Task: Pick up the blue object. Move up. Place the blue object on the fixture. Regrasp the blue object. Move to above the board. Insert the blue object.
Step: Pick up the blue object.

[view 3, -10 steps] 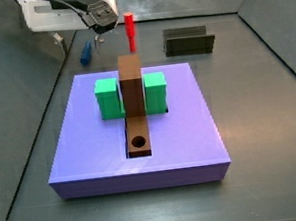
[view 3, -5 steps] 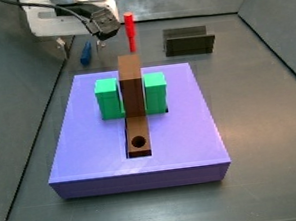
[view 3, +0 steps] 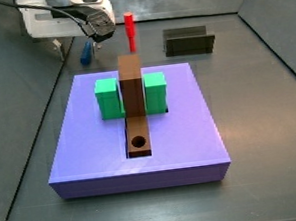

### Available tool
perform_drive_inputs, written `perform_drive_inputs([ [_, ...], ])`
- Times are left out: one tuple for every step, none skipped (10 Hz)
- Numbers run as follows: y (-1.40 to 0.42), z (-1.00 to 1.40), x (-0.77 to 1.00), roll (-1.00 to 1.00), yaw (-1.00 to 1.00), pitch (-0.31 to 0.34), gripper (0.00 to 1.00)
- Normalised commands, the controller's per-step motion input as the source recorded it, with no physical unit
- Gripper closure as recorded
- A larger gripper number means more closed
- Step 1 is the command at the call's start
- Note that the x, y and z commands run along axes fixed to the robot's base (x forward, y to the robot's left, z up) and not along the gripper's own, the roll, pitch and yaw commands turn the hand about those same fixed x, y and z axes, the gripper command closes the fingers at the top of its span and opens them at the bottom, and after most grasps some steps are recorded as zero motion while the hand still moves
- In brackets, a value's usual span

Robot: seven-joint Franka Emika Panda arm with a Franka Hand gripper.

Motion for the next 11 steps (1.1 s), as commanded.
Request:
perform_drive_inputs([
  [0.0,-0.1,0.07,-0.03,0.0,-0.203,0.0],
  [0.0,-0.13,0.05,-0.04,0.0,-0.241,0.0],
  [0.0,-0.15,0.0,-0.04,0.0,-0.28,0.0],
  [0.0,-0.15,0.0,-0.06,0.0,-0.291,0.0],
  [0.0,-0.13,0.0,-0.08,0.0,-0.254,0.0],
  [0.0,-0.11,0.0,-0.06,0.0,-0.173,0.0],
  [0.0,0.0,0.02,-0.01,0.0,0.0,0.0],
  [0.0,0.0,0.0,0.0,0.0,0.0,0.0],
  [0.0,0.0,0.0,0.0,0.0,0.0,1.0],
  [0.0,0.0,0.0,0.0,0.0,0.0,1.0],
  [0.0,0.0,0.0,0.0,0.0,0.0,1.0],
])
